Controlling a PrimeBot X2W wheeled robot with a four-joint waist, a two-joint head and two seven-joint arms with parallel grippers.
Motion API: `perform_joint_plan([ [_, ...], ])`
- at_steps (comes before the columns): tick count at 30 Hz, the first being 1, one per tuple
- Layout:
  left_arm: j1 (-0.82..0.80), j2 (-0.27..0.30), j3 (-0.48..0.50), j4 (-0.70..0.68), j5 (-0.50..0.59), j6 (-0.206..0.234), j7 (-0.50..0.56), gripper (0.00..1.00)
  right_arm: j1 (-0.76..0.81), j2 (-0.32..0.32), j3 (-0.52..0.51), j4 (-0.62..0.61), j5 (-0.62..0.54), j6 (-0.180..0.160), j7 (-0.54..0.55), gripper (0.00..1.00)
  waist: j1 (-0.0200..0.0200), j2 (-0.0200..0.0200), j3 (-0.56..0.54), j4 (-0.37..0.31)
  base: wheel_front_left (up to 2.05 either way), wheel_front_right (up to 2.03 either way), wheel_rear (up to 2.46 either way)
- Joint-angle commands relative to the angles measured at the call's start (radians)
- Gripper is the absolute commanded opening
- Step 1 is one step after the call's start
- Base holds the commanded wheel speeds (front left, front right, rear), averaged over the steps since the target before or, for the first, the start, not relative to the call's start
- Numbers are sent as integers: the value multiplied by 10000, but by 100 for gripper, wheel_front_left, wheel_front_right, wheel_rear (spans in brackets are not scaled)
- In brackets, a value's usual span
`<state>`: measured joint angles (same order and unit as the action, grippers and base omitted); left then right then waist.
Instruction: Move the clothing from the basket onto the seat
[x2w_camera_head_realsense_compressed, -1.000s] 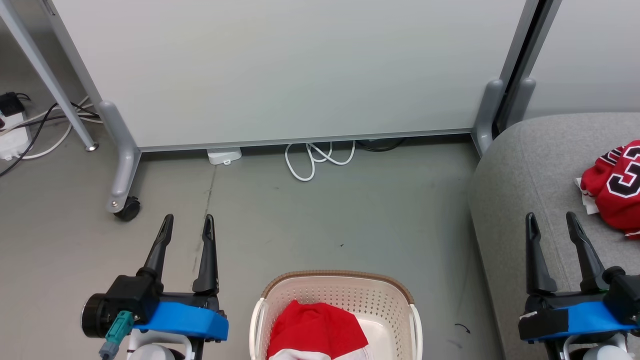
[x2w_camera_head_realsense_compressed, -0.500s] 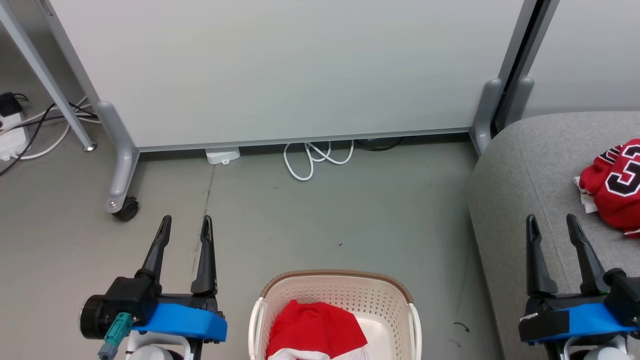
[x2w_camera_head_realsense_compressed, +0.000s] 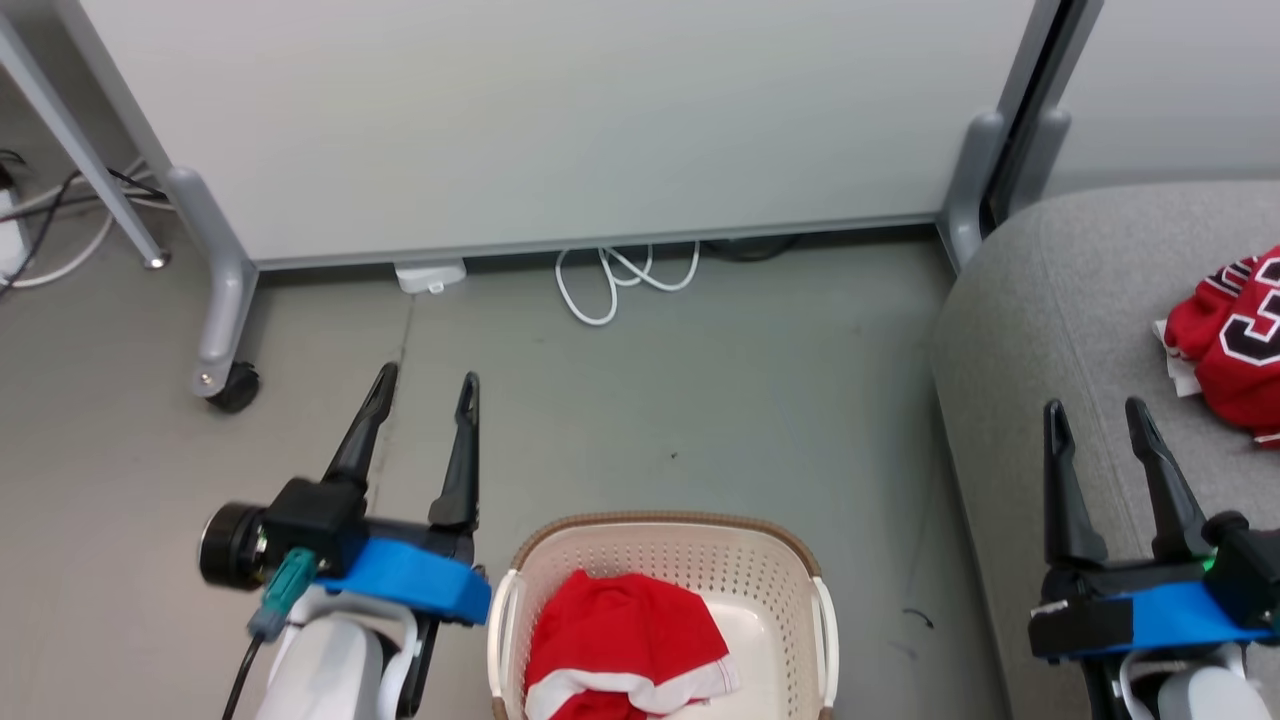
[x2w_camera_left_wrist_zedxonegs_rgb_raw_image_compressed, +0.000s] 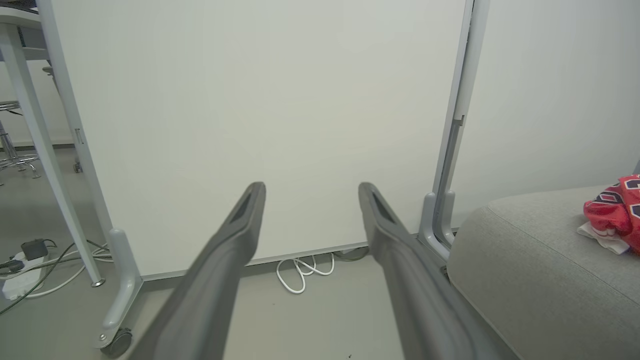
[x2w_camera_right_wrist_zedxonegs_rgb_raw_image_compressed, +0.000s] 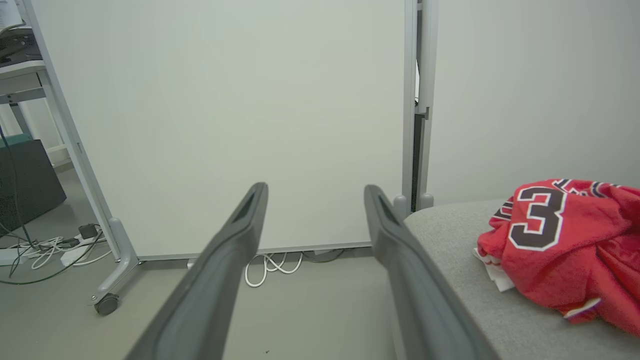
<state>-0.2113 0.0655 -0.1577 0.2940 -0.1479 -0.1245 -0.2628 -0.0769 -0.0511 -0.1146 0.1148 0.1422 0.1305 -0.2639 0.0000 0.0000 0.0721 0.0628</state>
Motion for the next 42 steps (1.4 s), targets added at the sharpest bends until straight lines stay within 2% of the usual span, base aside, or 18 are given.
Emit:
perform_joint_plan([
  [1, -275, 118, -120, 86, 85, -67, -28, 100, -209, 11, 34, -61, -40, 5, -7, 100, 0, 0, 212, -118, 0, 0, 0],
  [9, -1992, 760, -1931, 1663, -84, -58, -28, 100, -1073, 10, 245, -331, -131, 5, -7, 100, 0, 0, 1499, -484, 0, 0, 0],
  [17, -3578, 979, -3613, 3773, -38, -58, -28, 100, -1822, 7, 341, -512, -176, 5, -7, 100, 0, 0, 2790, -800, 0, 0, 0],
  [31, -5695, 623, -6464, 7427, -67, -58, -1, 100, -3140, 6, 612, -833, -174, 5, -7, 100, 0, 0, 4852, -1260, 0, 0, 0],
  [37, -6508, 465, -7669, 8669, 31, -58, 349, 100, -3721, 7, 791, -987, -154, 5, -7, 100, 0, 0, 5850, -1472, 0, 0, 0],
  [42, -7149, 460, -8587, 9404, 322, -58, 1065, 100, -4209, 7, 960, -1165, -139, 5, -8, 100, 0, 0, 6675, -1670, 0, 0, 0],
])
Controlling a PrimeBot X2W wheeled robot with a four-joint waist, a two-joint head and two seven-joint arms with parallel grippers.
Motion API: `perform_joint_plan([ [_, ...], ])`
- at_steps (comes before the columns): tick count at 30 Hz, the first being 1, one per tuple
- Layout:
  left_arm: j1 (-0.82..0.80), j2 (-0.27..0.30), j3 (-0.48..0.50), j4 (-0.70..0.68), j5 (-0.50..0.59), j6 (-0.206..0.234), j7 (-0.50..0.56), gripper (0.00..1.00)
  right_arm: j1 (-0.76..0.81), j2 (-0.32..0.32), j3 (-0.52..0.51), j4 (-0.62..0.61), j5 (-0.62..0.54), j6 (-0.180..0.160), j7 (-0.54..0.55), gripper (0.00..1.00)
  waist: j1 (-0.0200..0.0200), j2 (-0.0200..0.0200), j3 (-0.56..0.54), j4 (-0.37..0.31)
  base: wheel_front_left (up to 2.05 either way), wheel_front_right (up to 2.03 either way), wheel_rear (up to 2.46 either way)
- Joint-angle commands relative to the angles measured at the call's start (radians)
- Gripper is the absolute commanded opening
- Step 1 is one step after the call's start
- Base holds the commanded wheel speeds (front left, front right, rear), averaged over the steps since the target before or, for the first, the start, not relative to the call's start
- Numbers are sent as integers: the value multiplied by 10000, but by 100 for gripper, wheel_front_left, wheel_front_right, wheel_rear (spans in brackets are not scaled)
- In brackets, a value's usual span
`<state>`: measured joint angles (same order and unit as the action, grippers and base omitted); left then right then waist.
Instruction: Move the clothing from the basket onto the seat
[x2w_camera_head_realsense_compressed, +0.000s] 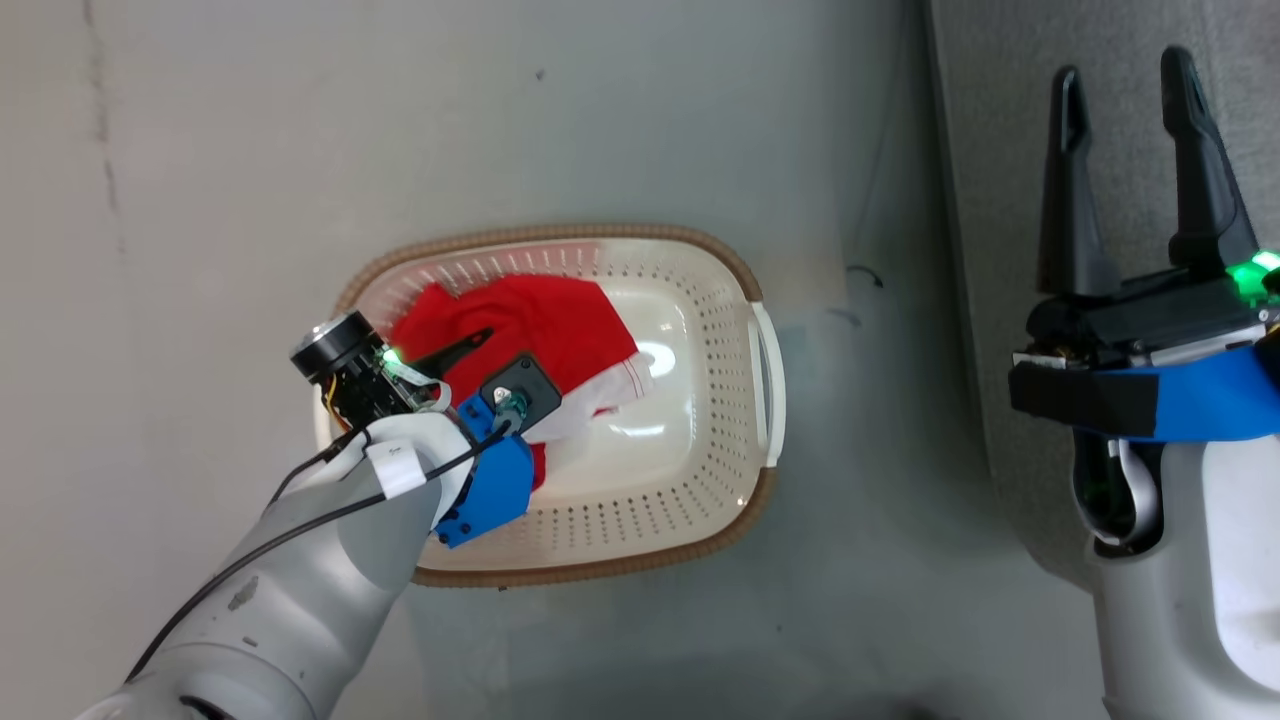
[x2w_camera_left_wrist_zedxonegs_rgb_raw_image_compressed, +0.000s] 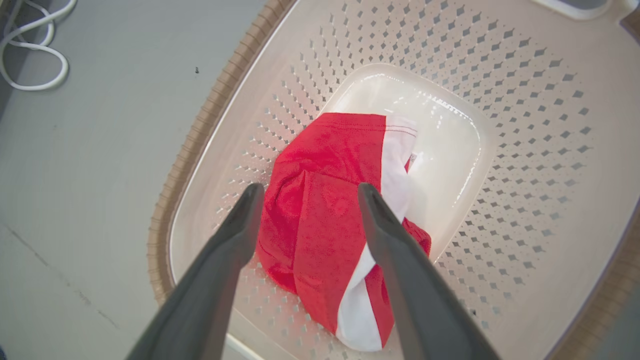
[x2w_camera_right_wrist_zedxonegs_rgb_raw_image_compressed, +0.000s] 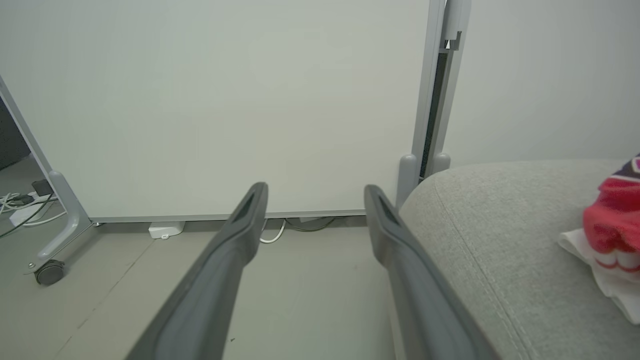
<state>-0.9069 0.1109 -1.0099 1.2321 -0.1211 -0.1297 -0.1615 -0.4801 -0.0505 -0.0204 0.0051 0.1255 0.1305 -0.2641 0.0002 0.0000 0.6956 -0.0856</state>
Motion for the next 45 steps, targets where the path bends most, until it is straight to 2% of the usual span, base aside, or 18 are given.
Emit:
perform_joint_plan([
  [1, -270, 28, -208, 116, 54, -7, 175, 100, -263, 2, 35, -102, 25, 5, -6, 100, -2, 0, 569, -217, 0, 0, 0],
  [10, -817, 222, -1602, 452, 352, -7, 1117, 100, -677, 3, 68, -370, -67, 5, -6, 100, -2, 0, 1614, -469, 0, 0, 0],
  [17, -1065, 337, -2307, 523, 413, -7, 1602, 100, -771, 3, -8, -634, -134, 5, -5, 100, -2, 0, 2241, -598, 0, 0, 0],
  [28, -1894, 523, -2658, 562, 1348, -7, 2217, 100, -712, -7, -96, -1399, -710, 5, -5, 100, -2, 0, 3319, -721, 0, 0, 0],
  [38, -2100, 324, -2613, 576, 1170, -7, 2712, 100, -451, -1, -128, -1861, -898, 5, -6, 100, -2, 0, 3741, -769, 0, 0, 0],
  [39, -2081, 297, -2627, 578, 1268, -7, 2843, 70, -447, -1, -138, -1887, -893, 5, -5, 100, -2, 0, 3746, -770, 0, 0, 0],
  [41, -2078, 187, -2649, 579, 1333, -7, 2925, 0, -421, 1, -161, -1920, -877, 3, -5, 100, -2, 0, 3741, -763, 0, 0, 0],
  [45, -2112, -8, -2669, 578, 1242, -7, 2910, 0, -460, 1, -188, -1940, -887, 5, -5, 100, -2, 0, 3674, -730, 0, 0, 0],
])
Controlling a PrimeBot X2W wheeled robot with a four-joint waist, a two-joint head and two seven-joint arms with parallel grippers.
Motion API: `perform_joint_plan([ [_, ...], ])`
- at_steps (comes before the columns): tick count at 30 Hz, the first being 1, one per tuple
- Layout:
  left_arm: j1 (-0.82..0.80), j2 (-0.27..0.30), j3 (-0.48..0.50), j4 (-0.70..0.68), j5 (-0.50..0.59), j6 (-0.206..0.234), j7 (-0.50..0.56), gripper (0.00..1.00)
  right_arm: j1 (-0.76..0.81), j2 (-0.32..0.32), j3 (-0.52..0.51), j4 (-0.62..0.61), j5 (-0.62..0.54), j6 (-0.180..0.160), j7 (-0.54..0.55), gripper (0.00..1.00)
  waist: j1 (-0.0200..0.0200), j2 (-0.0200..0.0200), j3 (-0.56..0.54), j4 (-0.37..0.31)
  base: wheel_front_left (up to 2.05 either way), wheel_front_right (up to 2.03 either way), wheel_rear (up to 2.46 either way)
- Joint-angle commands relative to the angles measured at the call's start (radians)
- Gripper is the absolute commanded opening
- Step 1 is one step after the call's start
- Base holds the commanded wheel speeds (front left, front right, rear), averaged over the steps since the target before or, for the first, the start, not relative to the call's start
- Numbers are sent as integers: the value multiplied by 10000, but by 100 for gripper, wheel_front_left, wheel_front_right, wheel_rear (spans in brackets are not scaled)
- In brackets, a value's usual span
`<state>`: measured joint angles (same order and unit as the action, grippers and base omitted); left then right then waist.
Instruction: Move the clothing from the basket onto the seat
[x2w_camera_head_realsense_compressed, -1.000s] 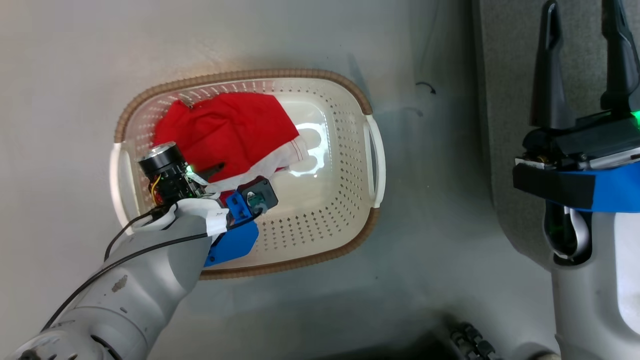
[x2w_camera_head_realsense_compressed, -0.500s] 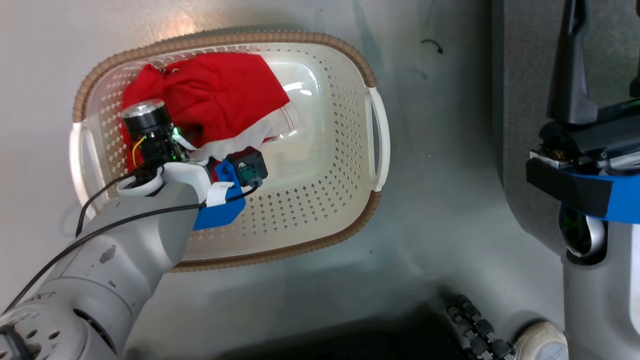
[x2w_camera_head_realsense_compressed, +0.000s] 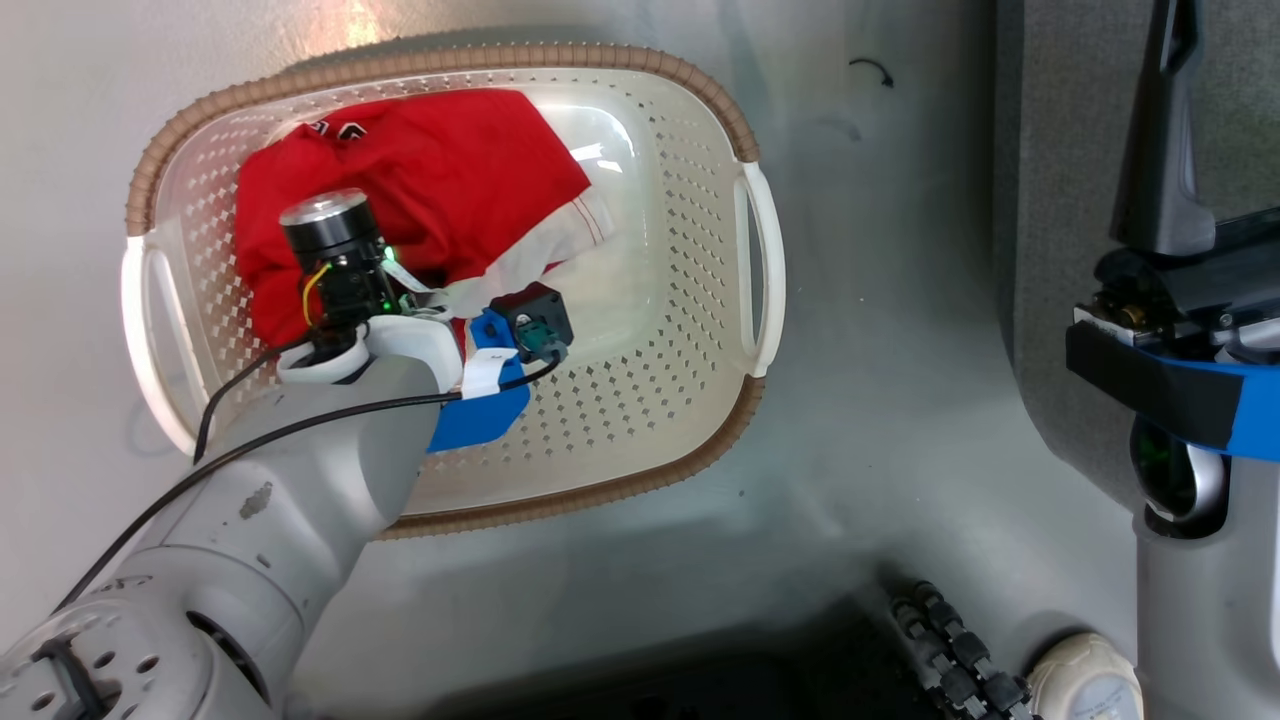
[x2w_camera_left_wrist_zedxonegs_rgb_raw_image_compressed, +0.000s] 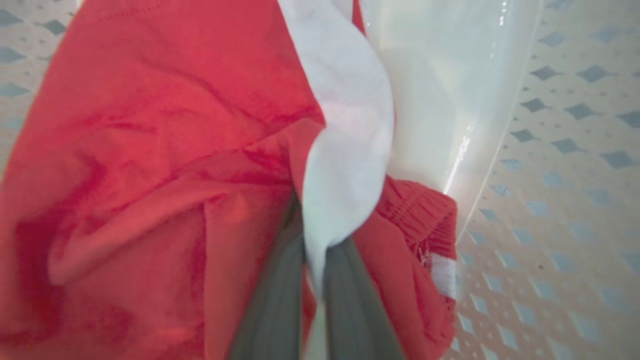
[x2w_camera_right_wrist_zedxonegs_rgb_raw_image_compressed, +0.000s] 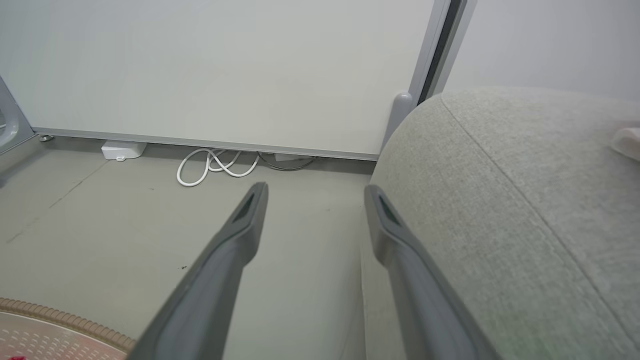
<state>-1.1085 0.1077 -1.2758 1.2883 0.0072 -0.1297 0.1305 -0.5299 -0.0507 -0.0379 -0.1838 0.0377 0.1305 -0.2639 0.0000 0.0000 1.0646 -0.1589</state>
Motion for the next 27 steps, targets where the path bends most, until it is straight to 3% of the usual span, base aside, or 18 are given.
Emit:
perform_joint_plan([
  [1, -92, -19, -11, 15, -66, -7, 12, 0, 26, 3, -11, -64, 1, 5, -8, 100, 0, 0, -45, 7, 0, 0, 0],
  [14, 338, -205, -49, -24, -517, -8, -1331, 0, 101, 4, -137, 245, 177, 5, -8, 100, 0, 0, -1169, 123, 0, 0, 0],
  [27, 1022, -309, 362, -125, -2127, -8, -3309, 0, 580, 3, -209, 846, 133, 5, -6, 100, 0, 0, -3254, 425, 0, 0, 0],
])
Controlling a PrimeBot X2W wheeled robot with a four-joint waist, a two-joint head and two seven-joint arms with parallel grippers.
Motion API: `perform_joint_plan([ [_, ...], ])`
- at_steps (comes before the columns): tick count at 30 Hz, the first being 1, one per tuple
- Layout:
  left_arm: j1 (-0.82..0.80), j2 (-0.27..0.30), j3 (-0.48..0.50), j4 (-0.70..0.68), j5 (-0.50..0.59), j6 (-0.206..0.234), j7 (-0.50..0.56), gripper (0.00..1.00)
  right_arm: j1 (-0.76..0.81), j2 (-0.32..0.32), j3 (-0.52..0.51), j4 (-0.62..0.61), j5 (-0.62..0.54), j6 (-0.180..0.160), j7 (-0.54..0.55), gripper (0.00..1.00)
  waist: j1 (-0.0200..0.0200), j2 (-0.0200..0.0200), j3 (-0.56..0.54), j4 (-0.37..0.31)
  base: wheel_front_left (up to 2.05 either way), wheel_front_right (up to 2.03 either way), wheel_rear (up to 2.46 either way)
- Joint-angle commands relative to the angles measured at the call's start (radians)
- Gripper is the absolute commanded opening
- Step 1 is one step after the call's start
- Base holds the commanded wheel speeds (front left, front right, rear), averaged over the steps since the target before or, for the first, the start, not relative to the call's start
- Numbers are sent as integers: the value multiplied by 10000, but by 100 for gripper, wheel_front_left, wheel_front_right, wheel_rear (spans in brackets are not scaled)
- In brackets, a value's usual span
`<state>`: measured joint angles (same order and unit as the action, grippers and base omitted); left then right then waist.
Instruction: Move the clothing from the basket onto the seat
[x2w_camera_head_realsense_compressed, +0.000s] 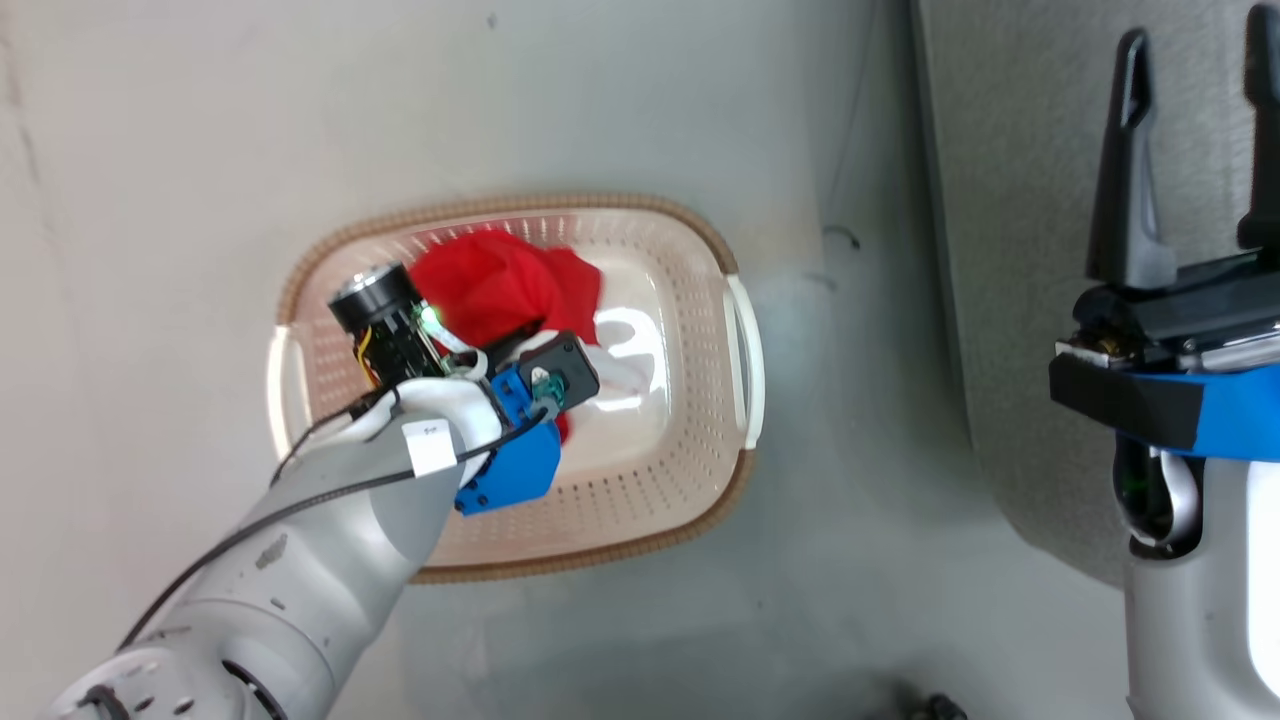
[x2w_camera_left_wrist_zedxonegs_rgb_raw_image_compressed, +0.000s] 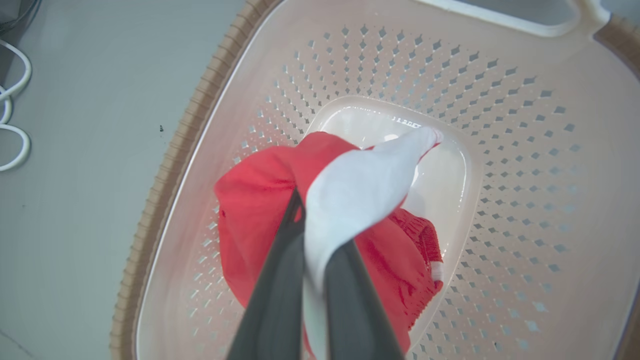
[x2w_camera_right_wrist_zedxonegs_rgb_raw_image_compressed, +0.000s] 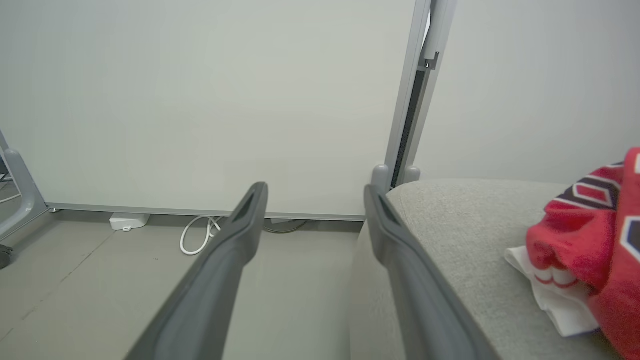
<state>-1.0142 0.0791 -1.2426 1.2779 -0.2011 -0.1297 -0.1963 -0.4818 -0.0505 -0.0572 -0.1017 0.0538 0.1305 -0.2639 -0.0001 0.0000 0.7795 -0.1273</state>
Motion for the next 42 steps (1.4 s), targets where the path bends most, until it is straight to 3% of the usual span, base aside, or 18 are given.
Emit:
perform_joint_plan([
  [1, 138, -39, 42, -21, -110, -8, -116, 0, 155, 1, -35, 85, -48, 5, -6, 100, 1, 0, -585, 137, 0, 0, 0],
  [15, 1214, -219, 426, -963, -1742, -8, -690, 0, 1081, 1, -228, 703, -154, 5, -8, 100, 1, 0, -2929, 537, 0, 0, 0],
  [22, 1650, -29, 1041, -2252, -2252, -8, -698, 0, 1644, 0, -382, 955, -197, 5, -6, 100, 1, 0, -3973, 790, 0, 0, 0],
  [42, 3141, 521, 4370, -5473, -2449, 56, -699, 0, 3059, 0, -539, 1406, -177, 5, -6, 100, 1, 0, -6375, 1137, 0, 0, 0],
])
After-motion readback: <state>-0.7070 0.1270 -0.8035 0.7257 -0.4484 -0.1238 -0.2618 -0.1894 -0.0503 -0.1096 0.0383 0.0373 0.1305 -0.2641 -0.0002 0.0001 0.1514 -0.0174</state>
